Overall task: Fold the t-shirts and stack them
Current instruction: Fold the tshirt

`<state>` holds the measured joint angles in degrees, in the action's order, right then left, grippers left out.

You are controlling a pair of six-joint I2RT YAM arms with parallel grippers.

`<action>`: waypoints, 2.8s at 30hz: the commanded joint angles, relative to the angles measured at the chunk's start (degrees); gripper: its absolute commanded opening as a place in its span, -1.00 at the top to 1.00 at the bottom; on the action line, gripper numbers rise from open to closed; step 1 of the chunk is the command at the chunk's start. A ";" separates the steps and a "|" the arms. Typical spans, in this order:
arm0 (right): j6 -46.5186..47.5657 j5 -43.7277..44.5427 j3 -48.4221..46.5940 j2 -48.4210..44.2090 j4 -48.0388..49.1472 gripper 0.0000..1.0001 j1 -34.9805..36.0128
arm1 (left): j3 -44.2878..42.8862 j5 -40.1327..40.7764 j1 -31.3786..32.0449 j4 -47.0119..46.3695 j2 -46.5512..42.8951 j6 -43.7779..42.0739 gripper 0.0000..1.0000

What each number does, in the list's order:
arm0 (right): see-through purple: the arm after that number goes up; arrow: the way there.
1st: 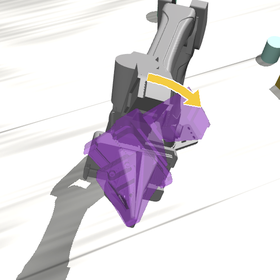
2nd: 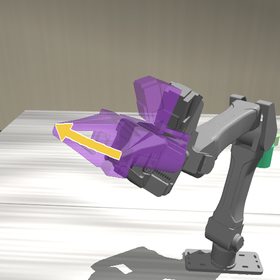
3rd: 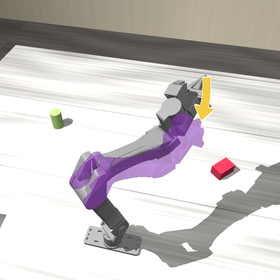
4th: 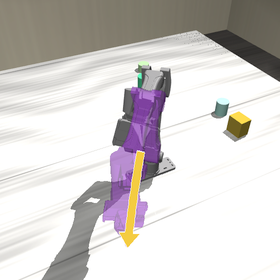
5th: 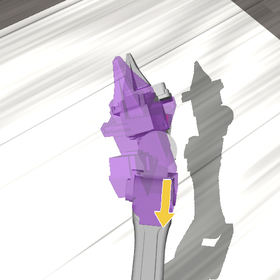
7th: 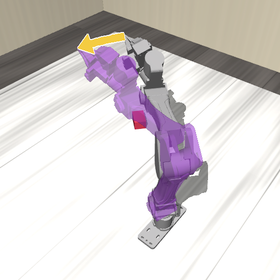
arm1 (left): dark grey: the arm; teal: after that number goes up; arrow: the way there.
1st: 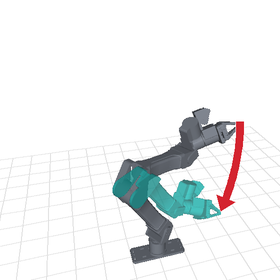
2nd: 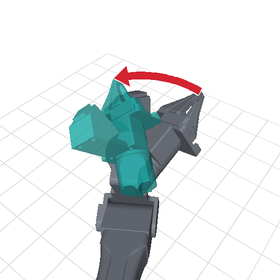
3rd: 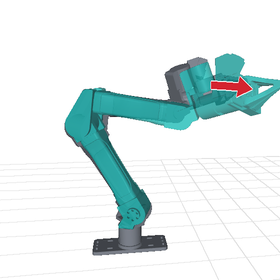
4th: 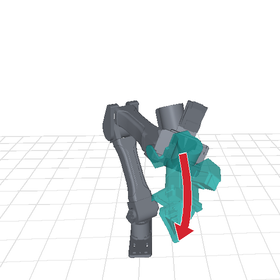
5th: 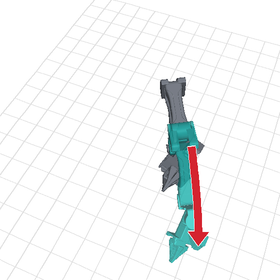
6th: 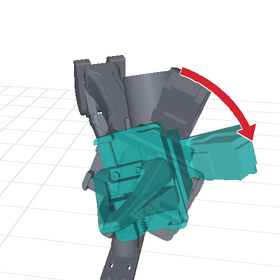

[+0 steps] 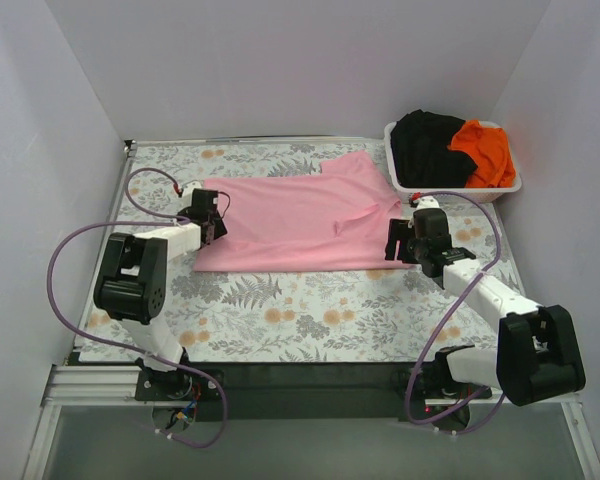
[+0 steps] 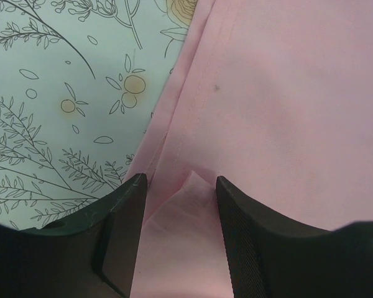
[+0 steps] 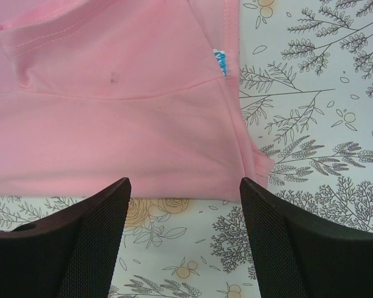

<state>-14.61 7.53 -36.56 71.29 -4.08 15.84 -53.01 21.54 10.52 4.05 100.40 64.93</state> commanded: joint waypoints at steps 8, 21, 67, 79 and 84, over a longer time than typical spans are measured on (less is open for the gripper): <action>0.81 0.56 0.61 -1.68 2.23 -0.29 0.51 | -2.97 1.49 0.11 2.19 0.94 -0.59 0.68; 0.81 1.17 0.17 2.45 2.76 -0.29 1.04 | -2.71 1.14 0.11 6.05 -2.66 0.02 0.72; 0.64 0.56 -0.45 8.08 3.55 -0.29 1.39 | 0.10 -1.59 0.02 8.43 -6.09 0.90 0.42; 0.72 0.82 -0.27 7.55 3.55 -0.29 1.39 | -0.25 -2.03 0.11 7.81 -5.74 0.38 1.00; 0.64 1.35 -0.27 7.82 3.55 -0.29 1.48 | -0.25 5.35 -0.06 9.83 -6.88 0.90 1.00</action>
<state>-14.59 8.62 -36.56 79.61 -2.42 17.02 -53.49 21.58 10.52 12.47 96.64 65.63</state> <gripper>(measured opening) 0.646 0.019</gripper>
